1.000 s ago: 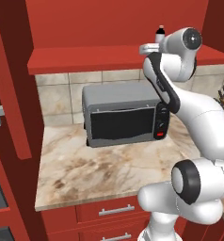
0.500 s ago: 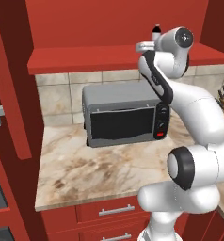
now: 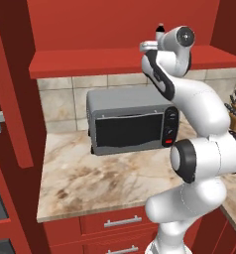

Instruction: Pick the bottled drink from the counter and place it in the open cabinet.

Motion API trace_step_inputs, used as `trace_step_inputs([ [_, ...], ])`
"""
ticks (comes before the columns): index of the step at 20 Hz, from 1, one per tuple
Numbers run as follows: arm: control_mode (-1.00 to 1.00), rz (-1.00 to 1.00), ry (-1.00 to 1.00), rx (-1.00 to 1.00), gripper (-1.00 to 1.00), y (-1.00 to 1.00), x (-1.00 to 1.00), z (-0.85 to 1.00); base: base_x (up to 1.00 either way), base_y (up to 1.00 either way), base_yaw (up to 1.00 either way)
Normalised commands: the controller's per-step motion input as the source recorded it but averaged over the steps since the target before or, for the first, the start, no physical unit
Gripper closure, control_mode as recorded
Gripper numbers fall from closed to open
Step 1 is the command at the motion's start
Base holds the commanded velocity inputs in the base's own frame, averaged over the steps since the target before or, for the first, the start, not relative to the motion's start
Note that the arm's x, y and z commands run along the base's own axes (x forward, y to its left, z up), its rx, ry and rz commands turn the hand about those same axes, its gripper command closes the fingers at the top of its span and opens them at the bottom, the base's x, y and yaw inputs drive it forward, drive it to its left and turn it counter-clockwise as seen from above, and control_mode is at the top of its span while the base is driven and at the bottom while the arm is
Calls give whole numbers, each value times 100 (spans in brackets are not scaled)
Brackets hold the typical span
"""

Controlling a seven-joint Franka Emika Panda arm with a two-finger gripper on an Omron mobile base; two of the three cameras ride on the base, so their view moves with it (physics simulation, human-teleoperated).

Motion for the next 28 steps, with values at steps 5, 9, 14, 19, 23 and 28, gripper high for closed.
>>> trace_step_inputs([
  [5, -100, 0, 0, 0, 100, 0, 8, -26, 0, 0, 0],
  [9, -100, 0, 0, 0, 100, 0, 0, -25, 0, 0, 0],
  [14, -100, 0, 0, 0, 100, 0, 0, -6, 0, 0, 0],
  [19, -100, 0, 0, 0, -100, 0, 0, 0, 0, 0, 0],
  [23, -100, 0, 0, 0, -100, 0, 0, 0, 0, 0, 0],
  [28, -100, 0, 0, 0, -100, 0, 0, 0, 0, 0, 0],
])
